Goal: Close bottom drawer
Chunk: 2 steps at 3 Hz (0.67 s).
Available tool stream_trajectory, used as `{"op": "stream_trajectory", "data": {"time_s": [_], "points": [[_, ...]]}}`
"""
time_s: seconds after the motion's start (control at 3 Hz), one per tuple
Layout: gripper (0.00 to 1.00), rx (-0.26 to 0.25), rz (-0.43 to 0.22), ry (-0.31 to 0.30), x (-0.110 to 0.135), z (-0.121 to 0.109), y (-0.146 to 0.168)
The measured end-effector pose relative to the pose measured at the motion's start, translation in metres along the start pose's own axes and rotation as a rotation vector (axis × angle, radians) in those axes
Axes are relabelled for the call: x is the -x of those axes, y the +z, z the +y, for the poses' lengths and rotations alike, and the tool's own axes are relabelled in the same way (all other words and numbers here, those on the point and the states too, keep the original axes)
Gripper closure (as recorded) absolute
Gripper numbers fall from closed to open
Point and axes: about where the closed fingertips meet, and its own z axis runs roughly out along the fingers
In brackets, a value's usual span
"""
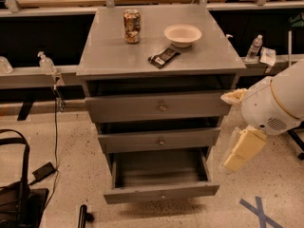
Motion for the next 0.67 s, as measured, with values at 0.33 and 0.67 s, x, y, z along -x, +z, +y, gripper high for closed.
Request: {"op": "stream_trajectory", "data": {"time_s": [0.33,0.67], "points": [[0.00,0.000,0.000,0.000,0.000,0.000,0.000],[0.00,0.057,0.001,0.032,-0.017,0.006,0.033]]}}
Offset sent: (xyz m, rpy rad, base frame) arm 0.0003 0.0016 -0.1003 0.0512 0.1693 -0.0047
